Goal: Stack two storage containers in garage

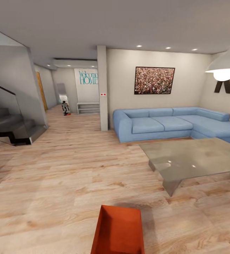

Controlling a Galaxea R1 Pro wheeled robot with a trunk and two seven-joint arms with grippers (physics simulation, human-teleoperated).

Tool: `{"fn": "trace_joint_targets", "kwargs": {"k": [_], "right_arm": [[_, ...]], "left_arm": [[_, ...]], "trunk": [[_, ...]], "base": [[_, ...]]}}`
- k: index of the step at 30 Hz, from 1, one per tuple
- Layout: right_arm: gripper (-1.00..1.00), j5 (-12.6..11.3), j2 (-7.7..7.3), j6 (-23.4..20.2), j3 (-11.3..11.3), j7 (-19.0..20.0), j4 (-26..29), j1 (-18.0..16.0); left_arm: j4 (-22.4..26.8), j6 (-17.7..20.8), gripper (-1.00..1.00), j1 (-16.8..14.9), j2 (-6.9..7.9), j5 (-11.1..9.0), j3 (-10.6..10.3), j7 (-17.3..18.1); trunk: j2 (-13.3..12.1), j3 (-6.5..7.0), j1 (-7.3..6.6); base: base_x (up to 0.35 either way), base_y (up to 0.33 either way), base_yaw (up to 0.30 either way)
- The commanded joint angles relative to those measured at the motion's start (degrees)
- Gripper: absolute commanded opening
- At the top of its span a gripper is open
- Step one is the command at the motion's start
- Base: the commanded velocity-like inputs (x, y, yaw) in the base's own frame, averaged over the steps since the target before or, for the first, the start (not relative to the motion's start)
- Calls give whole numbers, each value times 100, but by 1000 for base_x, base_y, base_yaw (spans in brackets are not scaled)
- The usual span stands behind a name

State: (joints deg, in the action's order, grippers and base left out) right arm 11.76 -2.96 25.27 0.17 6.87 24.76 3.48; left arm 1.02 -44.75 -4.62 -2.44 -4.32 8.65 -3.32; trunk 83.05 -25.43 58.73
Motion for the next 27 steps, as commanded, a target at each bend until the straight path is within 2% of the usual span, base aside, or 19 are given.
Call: {"fn": "trace_joint_targets", "kwargs": {"k": [1,7,17,27], "right_arm": [[100,2,-2,4,1,16,11,4],[100,2,-2,4,1,16,11,4],[100,2,-2,4,1,16,11,4],[100,2,-2,4,7,16,11,4]], "left_arm": [[-3,-16,100,-4,-2,-43,-22,-2],[-4,-16,100,-4,-2,-43,-22,-2],[-2,-16,100,-4,-2,-43,-22,-2],[1,-16,100,-4,-2,-43,-22,3]], "trunk": [[3,-5,0],[3,-5,0],[3,-5,0],[3,-5,0]], "base": [[0,0,288],[0,0,249],[9,0,15],[275,0,0]]}}
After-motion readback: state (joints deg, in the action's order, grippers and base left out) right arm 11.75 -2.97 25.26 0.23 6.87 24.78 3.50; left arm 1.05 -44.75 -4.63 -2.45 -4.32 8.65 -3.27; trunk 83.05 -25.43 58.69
